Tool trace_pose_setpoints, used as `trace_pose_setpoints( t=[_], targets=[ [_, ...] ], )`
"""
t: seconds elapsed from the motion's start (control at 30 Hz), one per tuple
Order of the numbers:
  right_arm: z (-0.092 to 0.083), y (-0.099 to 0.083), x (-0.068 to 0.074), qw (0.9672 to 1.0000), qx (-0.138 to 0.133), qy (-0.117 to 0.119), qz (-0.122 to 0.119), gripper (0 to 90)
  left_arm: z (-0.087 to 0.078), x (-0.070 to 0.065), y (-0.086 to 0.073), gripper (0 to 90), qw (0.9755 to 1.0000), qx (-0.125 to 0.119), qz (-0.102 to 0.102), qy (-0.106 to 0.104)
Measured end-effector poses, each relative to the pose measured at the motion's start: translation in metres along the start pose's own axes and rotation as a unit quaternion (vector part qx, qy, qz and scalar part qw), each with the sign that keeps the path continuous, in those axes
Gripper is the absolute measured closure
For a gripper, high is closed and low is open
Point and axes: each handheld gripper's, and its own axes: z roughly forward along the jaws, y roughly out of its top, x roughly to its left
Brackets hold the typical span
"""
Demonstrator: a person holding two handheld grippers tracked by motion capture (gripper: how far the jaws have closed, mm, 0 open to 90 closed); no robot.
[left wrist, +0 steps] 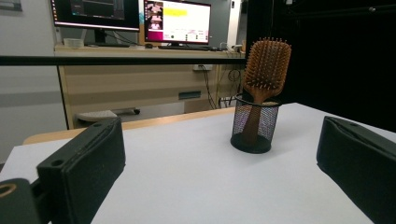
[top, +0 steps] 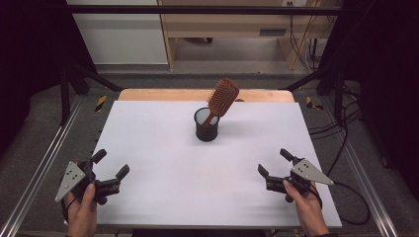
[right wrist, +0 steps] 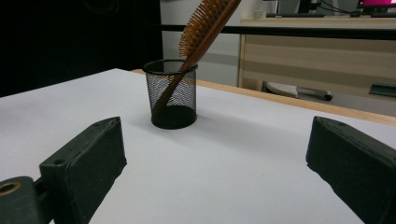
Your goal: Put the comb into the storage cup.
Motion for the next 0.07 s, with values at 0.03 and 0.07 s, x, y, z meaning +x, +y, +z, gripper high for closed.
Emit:
trace_pose_setpoints(
  t=[0.03, 0.07],
  targets=[
    [0.0012, -0.0001, 0.0007, 1.0000, -0.001, 0.002, 0.000, 4.6, 0.0001, -0.0001, 0.0000, 1.5, 1.0000, 0.000, -0.001, 0.000],
    [0.0019, -0.0002, 0.0016, 1.0000, 0.002, 0.005, -0.001, 4.6, 0.0002, -0.0002, -0.0001, 1.5, 1.0000, 0.000, -0.001, 0.000]
  ],
)
